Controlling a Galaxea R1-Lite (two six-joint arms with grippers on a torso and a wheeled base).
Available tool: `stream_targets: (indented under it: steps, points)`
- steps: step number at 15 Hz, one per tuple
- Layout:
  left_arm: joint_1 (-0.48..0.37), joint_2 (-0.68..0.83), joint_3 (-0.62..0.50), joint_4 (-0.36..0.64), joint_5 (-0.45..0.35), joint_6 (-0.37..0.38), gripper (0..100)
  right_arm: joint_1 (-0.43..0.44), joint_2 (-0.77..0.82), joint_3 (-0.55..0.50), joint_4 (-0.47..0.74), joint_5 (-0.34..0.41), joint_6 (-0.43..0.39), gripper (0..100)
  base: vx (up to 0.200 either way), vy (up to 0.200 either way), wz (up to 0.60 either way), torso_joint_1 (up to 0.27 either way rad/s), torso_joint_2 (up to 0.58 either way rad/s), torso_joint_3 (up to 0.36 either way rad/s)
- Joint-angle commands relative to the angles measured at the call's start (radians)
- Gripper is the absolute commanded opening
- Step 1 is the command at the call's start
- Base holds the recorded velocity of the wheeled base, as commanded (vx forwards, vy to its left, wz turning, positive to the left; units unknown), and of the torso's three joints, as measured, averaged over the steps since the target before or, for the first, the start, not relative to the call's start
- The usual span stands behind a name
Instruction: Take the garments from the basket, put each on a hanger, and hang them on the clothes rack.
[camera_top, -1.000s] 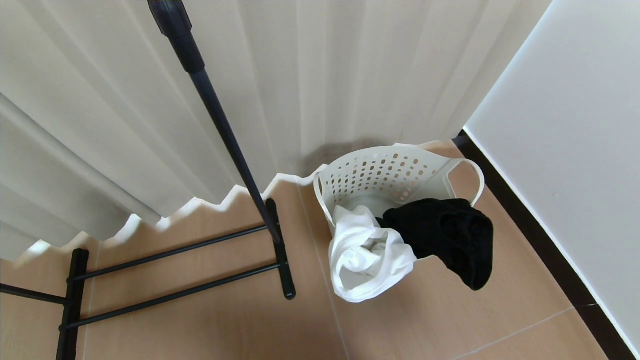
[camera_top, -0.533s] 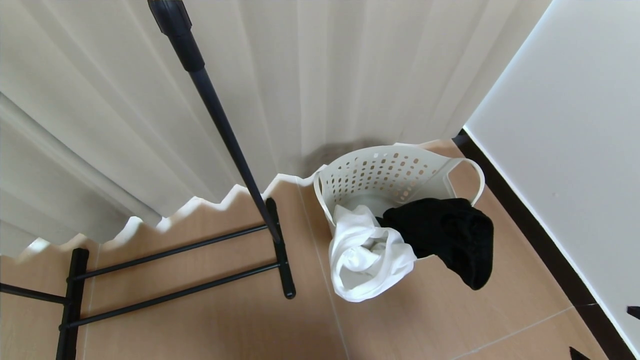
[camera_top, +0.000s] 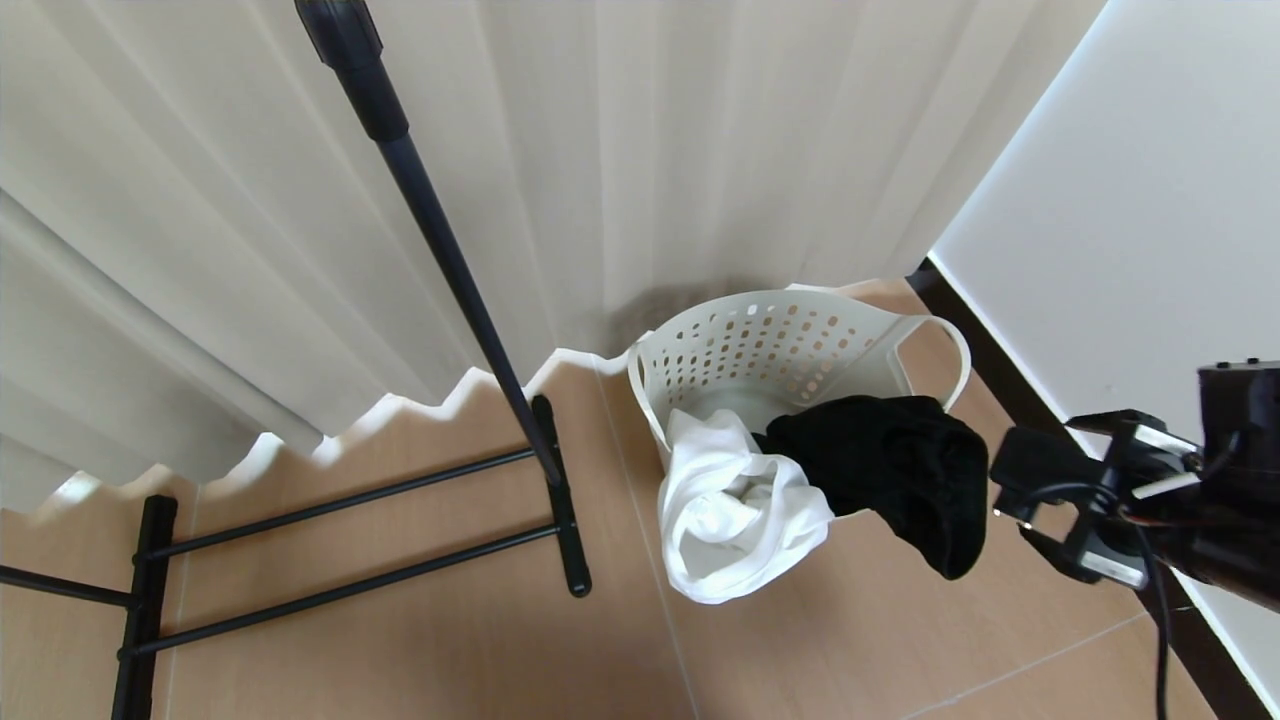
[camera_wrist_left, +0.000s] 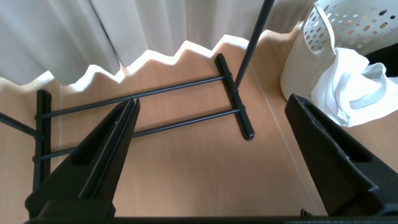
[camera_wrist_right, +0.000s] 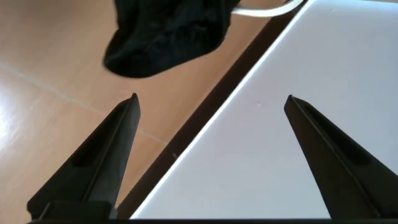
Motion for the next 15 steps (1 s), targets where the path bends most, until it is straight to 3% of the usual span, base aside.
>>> stream_targets:
  steps: [1, 8, 12, 15]
  points:
    - [0.0, 0.001, 0.0, 0.0, 0.001, 0.0, 100, 0.017, 0.283, -0.081, -0.179, -0.083, -0.029, 100, 0.0, 0.0, 0.0, 0.0, 0.0, 0.0]
    - [-0.001, 0.001, 0.0, 0.0, 0.001, 0.0, 100, 0.017, 0.435, -0.282, -0.2, -0.083, -0.018, 100, 0.0, 0.0, 0.0, 0.0, 0.0, 0.0]
    - [0.0, 0.001, 0.0, 0.0, 0.001, 0.0, 100, 0.017, 0.501, -0.329, -0.202, -0.08, 0.066, 100, 0.0, 0.0, 0.0, 0.0, 0.0, 0.0]
    - [0.0, 0.001, 0.0, 0.0, 0.001, 0.0, 100, 0.016, 0.547, -0.386, -0.202, -0.064, 0.08, 100, 0.0, 0.0, 0.0, 0.0, 0.0, 0.0]
